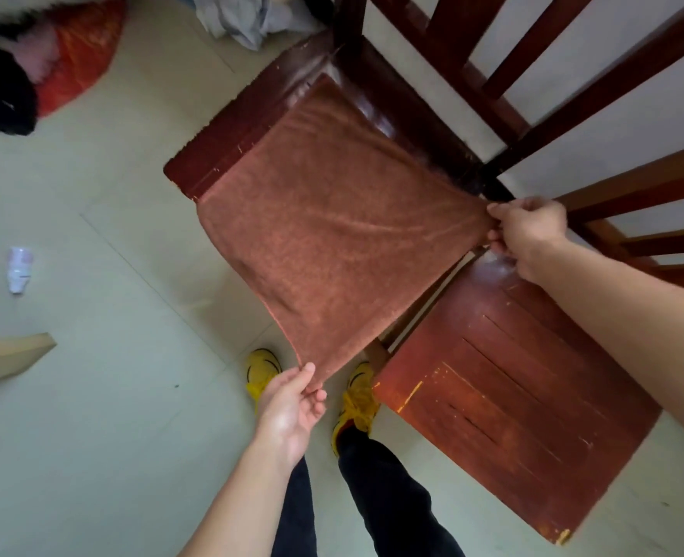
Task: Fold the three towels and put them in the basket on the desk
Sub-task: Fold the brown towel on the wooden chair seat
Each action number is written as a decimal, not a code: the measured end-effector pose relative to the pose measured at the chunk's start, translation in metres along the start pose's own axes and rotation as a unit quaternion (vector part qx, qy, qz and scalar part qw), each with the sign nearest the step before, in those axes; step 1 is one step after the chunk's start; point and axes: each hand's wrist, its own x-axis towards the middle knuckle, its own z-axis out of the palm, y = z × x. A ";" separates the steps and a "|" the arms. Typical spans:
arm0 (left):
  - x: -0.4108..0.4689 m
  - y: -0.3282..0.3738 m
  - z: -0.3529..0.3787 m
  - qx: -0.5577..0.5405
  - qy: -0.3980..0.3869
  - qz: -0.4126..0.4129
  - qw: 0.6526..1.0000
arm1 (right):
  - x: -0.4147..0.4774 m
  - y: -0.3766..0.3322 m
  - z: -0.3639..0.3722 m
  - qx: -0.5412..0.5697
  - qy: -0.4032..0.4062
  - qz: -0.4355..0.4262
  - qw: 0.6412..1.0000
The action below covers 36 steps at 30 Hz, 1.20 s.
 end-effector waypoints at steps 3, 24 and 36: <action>-0.024 0.032 -0.002 -0.004 0.015 0.059 0.998 | -0.021 -0.038 0.009 -0.022 -0.016 -0.076 0.997; 0.076 0.260 -0.026 -0.078 0.082 -0.070 0.991 | -0.002 -0.177 0.233 -0.123 -0.097 -0.053 0.986; 0.077 0.321 0.042 0.374 0.071 0.318 0.868 | 0.011 -0.151 0.238 -0.259 -0.013 -0.213 0.942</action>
